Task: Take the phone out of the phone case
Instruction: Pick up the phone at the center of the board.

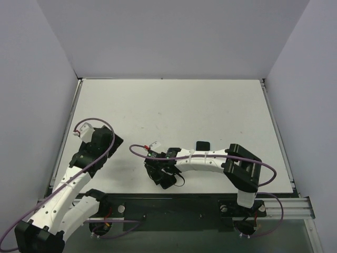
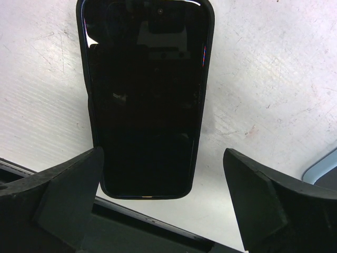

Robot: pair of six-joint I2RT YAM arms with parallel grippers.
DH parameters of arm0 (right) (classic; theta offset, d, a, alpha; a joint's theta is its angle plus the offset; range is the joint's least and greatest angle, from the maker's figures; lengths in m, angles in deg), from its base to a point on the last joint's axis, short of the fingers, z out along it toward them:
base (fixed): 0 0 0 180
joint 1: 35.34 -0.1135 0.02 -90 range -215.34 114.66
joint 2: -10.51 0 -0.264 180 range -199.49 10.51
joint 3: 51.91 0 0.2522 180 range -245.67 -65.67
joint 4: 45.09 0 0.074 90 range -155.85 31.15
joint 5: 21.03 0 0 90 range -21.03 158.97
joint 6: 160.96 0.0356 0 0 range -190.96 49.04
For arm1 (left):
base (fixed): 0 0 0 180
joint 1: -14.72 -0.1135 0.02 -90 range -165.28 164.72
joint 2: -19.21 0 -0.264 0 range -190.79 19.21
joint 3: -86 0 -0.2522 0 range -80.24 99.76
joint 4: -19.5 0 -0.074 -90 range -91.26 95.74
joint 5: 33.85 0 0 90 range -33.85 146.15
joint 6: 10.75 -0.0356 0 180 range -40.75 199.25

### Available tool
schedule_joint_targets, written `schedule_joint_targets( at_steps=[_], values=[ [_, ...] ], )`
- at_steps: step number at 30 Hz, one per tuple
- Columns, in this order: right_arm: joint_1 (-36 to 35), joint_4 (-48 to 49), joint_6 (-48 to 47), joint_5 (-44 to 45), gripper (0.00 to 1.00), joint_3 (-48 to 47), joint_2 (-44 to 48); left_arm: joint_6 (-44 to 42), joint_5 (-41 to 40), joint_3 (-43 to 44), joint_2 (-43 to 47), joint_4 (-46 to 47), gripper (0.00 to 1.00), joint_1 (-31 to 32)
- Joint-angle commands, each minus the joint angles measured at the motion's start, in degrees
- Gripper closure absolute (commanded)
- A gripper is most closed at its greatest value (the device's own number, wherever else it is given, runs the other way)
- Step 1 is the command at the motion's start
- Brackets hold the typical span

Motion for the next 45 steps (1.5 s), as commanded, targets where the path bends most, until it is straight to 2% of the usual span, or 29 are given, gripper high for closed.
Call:
schedule_joint_targets(
  at_steps=[1,4,8,11,16,18,21,24,26,31,32,33,34,38,42,45],
  values=[
    [-0.27,1.42,1.67,-2.53,0.09,-0.52,-1.38,3.14,-6.72,0.24,3.24,-2.3,0.05,-0.12],
    [-0.27,2.91,1.14,-5.07,0.12,0.18,-1.03,2.35,-8.22,0.33,4.39,-2.39,0.06,-0.12],
    [-0.62,4.15,0.79,-4.82,0.11,0.71,3.18,-1.26,-5.86,0.68,2.64,-1.15,0.08,-0.21],
    [-0.18,3.54,0.79,-5.87,0.11,-0.08,2.76,-2.31,-4.45,1.21,1.14,-1.34,0.08,-0.47],
    [-0.27,3.01,0.88,-7.27,0.1,-0.61,0.65,-7.41,3.71,0.86,-0.88,1.74,0.05,-1.87],
    [-0.1,2.66,1.75,-6.31,0.1,-0.7,-0.14,-8.37,6.52,0.51,-1.67,2.01,0.05,-3.27],
    [-0.8,-2.5,3.77,-0.1,0.11,-3.49,-2.33,-8.2,8.3,-0.28,-1.41,1.92,0.05,-6.0],
    [-1.24,-4.02,5.18,1.34,0.13,-4.13,-5.06,-7.15,9.44,-1.25,-0.27,2.18,0.05,-9.95],
    [-0.8,-4.11,5.98,1.86,0.19,-3.25,-5.59,-6.54,8.65,-0.91,0.61,2.18,0.05,-11.28],
    [3.15,-1.39,5.72,-0.07,0.42,0.88,-2.44,-8.28,3.91,1.99,-0.61,2.18,0.05,-11.63],
    [3.59,-1.3,5.37,-0.15,0.5,1.23,-2.0,-8.64,3.73,2.26,-0.88,2.44,0.05,-11.63],
    [4.73,-1.3,4.58,-0.42,0.55,1.24,-1.64,-9.51,3.64,2.52,-1.4,2.79,0.05,-11.63],
    [5.26,-1.13,3.96,-0.33,0.65,1.32,-1.2,-10.13,3.99,2.53,-1.76,4.28,0.05,-11.72],
    [6.58,-0.42,0.45,1.94,0.83,0.27,-0.15,-16.54,10.3,3.49,-5.79,9.19,0.06,-11.9],
    [7.29,2.11,-1.32,4.23,1.0,-0.17,1.35,-23.92,18.92,7.27,-13.53,9.83,0.1,-11.81],
    [7.55,4.93,-2.02,5.82,1.0,0.36,3.45,-26.74,24.01,7.63,-17.75,11.93,0.11,-10.58]
  ],
)
